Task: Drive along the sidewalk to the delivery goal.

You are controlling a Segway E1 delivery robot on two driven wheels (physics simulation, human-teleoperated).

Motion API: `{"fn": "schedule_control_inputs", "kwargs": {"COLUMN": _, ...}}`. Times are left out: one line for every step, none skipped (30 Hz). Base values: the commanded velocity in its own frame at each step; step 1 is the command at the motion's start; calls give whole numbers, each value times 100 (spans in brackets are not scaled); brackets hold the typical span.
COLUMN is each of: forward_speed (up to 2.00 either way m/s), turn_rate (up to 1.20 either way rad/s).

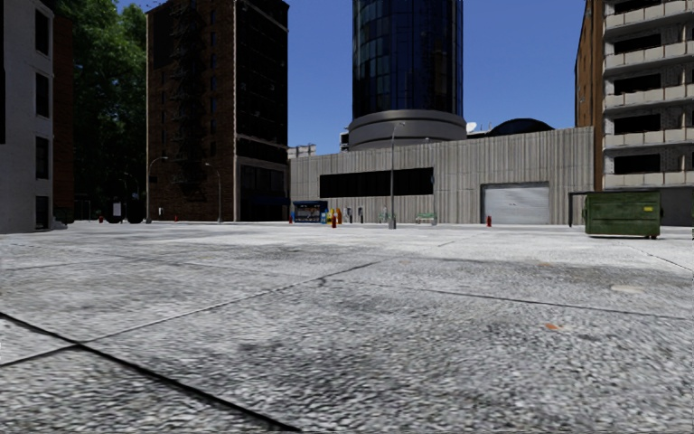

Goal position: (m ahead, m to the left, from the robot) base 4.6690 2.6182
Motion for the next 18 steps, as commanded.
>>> {"fn": "schedule_control_inputs", "kwargs": {"forward_speed": 125, "turn_rate": 45}}
{"fn": "schedule_control_inputs", "kwargs": {"forward_speed": 125, "turn_rate": 45}}
{"fn": "schedule_control_inputs", "kwargs": {"forward_speed": 125, "turn_rate": 45}}
{"fn": "schedule_control_inputs", "kwargs": {"forward_speed": 125, "turn_rate": 45}}
{"fn": "schedule_control_inputs", "kwargs": {"forward_speed": 125, "turn_rate": 45}}
{"fn": "schedule_control_inputs", "kwargs": {"forward_speed": 126, "turn_rate": 45}}
{"fn": "schedule_control_inputs", "kwargs": {"forward_speed": 131, "turn_rate": 45}}
{"fn": "schedule_control_inputs", "kwargs": {"forward_speed": 134, "turn_rate": 45}}
{"fn": "schedule_control_inputs", "kwargs": {"forward_speed": 135, "turn_rate": 46}}
{"fn": "schedule_control_inputs", "kwargs": {"forward_speed": 135, "turn_rate": 46}}
{"fn": "schedule_control_inputs", "kwargs": {"forward_speed": 136, "turn_rate": 48}}
{"fn": "schedule_control_inputs", "kwargs": {"forward_speed": 136, "turn_rate": 49}}
{"fn": "schedule_control_inputs", "kwargs": {"forward_speed": 136, "turn_rate": 49}}
{"fn": "schedule_control_inputs", "kwargs": {"forward_speed": 136, "turn_rate": 49}}
{"fn": "schedule_control_inputs", "kwargs": {"forward_speed": 136, "turn_rate": 49}}
{"fn": "schedule_control_inputs", "kwargs": {"forward_speed": 136, "turn_rate": 49}}
{"fn": "schedule_control_inputs", "kwargs": {"forward_speed": 136, "turn_rate": 49}}
{"fn": "schedule_control_inputs", "kwargs": {"forward_speed": 136, "turn_rate": 50}}
